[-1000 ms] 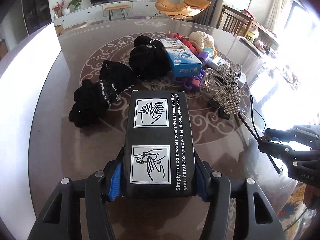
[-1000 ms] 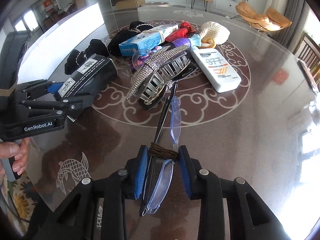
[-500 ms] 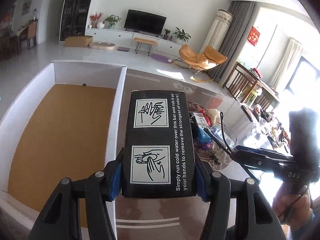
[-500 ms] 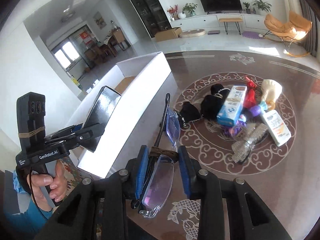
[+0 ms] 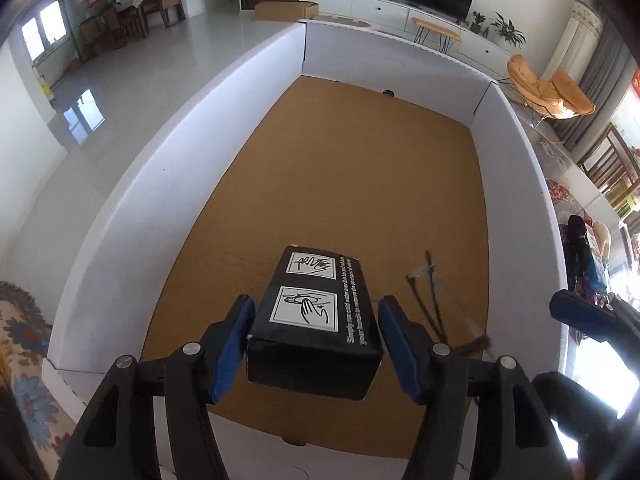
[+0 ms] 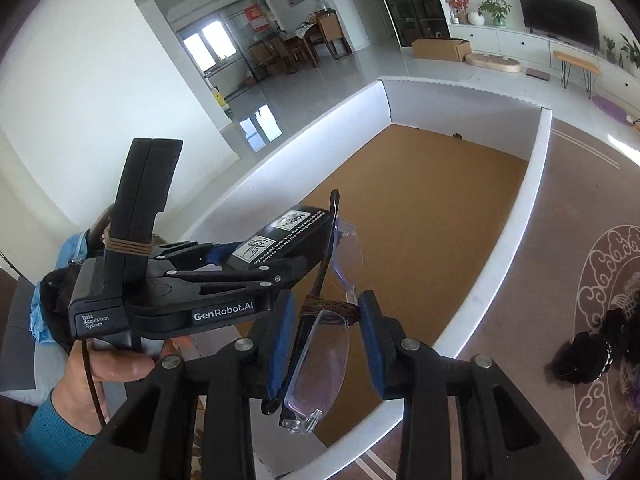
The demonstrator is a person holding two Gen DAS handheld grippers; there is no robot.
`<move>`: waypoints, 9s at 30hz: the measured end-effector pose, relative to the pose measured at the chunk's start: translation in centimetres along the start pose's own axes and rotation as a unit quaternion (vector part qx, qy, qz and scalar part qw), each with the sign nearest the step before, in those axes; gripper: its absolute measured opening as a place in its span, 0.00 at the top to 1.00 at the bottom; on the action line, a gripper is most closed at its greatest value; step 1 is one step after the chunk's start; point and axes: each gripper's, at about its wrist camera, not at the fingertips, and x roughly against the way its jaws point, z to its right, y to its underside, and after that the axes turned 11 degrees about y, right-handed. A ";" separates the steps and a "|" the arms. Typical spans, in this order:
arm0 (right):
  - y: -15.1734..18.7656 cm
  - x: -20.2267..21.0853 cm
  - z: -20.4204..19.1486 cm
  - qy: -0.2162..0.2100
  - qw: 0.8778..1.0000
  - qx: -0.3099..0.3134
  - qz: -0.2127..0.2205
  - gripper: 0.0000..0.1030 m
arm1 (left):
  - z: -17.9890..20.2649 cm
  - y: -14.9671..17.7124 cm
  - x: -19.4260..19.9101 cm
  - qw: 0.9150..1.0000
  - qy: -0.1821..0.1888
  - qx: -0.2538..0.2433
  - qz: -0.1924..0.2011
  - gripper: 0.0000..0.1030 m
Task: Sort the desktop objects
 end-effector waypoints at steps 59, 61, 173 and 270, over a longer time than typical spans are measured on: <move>24.1 11.2 30.9 0.325 0.931 -0.165 -0.006 0.00 | 36.8 8.5 -13.8 0.958 0.118 -0.260 0.030 0.00; 24.1 11.2 30.9 0.325 0.931 -0.165 -0.006 0.00 | 36.8 8.5 -13.8 0.958 0.118 -0.260 0.030 0.00; 11.6 14.7 9.0 0.137 0.980 -0.021 0.141 0.42 | 11.5 3.1 7.3 0.968 0.158 -0.073 0.182 0.61; 26.0 13.4 35.2 0.330 0.928 -0.170 -0.009 0.00 | 36.7 12.1 -11.8 0.963 0.106 -0.247 0.029 0.00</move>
